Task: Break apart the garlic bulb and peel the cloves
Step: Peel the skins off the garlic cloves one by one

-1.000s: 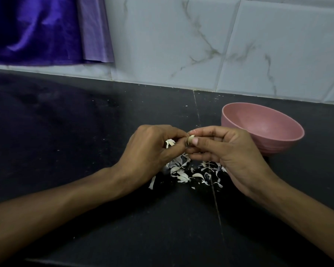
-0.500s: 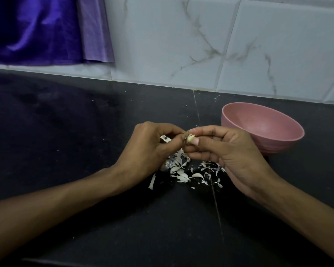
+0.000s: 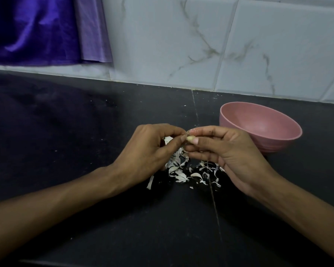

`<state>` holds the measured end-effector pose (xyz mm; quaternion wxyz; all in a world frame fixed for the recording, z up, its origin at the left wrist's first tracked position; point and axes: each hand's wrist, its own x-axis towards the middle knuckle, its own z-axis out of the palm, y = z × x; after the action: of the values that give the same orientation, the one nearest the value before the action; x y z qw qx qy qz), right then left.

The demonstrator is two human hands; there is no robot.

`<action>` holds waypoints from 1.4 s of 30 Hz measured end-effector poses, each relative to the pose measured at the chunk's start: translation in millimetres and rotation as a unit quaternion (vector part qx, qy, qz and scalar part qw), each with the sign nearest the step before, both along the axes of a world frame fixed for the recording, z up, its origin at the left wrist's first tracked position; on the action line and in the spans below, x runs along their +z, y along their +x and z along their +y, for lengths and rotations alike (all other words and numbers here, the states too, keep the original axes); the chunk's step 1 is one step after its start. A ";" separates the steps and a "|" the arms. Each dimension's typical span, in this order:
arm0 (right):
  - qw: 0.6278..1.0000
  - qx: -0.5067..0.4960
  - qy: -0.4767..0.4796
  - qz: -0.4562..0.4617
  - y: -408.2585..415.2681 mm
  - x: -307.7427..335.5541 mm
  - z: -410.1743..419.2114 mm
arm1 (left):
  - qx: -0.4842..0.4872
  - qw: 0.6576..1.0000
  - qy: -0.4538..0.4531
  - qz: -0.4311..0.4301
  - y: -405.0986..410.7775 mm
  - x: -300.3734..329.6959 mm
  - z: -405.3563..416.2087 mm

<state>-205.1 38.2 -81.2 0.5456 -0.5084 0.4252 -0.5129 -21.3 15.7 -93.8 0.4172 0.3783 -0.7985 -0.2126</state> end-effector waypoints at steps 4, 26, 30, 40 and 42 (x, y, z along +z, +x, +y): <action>1.000 -0.011 -0.006 0.000 1.2 0.9 -0.4 | 0.004 0.998 -0.044 -0.039 2.0 0.4 0.2; 0.999 -0.012 -0.035 0.024 5.1 5.2 3.3 | 0.022 0.990 -0.121 -0.070 4.5 2.8 -2.9; 0.999 -0.007 -0.035 0.019 4.6 5.1 2.5 | 0.023 0.999 -0.037 -0.005 1.2 0.1 -3.6; 0.999 -0.011 -0.041 0.011 0.3 6.2 1.6 | 0.023 0.997 0.056 0.043 0.4 1.6 -4.2; 0.999 -0.011 -0.042 0.015 0.1 5.9 1.0 | 0.025 0.998 0.052 0.030 1.0 0.8 -4.9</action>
<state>-205.0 39.2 -75.3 0.5117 -0.5339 0.4166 -0.5286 -20.3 10.8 -93.0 0.4258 0.4125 -0.7639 -0.2550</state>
